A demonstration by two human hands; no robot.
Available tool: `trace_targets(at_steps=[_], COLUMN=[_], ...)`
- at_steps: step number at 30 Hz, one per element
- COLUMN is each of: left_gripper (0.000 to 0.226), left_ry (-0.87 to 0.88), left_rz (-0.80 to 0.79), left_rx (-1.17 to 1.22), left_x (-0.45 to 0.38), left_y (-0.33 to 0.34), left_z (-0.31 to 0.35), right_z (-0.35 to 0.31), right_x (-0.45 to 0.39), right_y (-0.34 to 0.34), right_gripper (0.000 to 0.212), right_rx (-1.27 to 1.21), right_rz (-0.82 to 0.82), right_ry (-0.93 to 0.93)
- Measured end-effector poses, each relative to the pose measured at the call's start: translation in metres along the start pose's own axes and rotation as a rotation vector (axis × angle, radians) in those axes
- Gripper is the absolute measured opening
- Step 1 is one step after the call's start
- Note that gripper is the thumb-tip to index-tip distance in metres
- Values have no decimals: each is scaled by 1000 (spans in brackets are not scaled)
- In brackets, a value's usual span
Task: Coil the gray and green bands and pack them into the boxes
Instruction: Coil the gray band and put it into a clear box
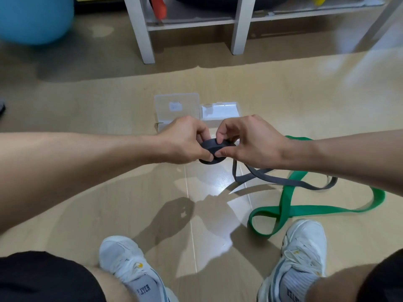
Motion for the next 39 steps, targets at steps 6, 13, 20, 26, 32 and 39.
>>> trace_targets(at_steps=[6, 13, 20, 26, 32, 39], left_gripper=[22, 24, 24, 30, 31, 27], left_ry=[-107, -86, -89, -142, -152, -33], left_rz=[-10, 49, 30, -46, -59, -142], left_rx=[246, 214, 277, 491, 673, 261], left_x=[1, 2, 2, 3, 0, 0], left_y=[3, -1, 1, 11, 10, 8], left_z=[-12, -14, -13, -21, -23, -11], right_z=[5, 9, 4, 13, 29, 14], right_x=[0, 0, 6, 0, 0, 5], right_y=[-2, 4, -1, -4, -11, 2], right_gripper=[30, 12, 9, 31, 27, 17], right_rx=[-197, -153, -85, -309, -347, -112], right_rz=[20, 47, 120, 77, 100, 14], right_ry=[35, 102, 63, 78, 77, 25])
Point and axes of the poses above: each hand's wrist, its own x-axis away from the middle knuckle, its own y-axis out of the palm, z = x × y, the point moved 9 cm from there along -x, towards the middle knuckle, and after that the axes turned 4 degrees about -x, right-handed, at the moved point
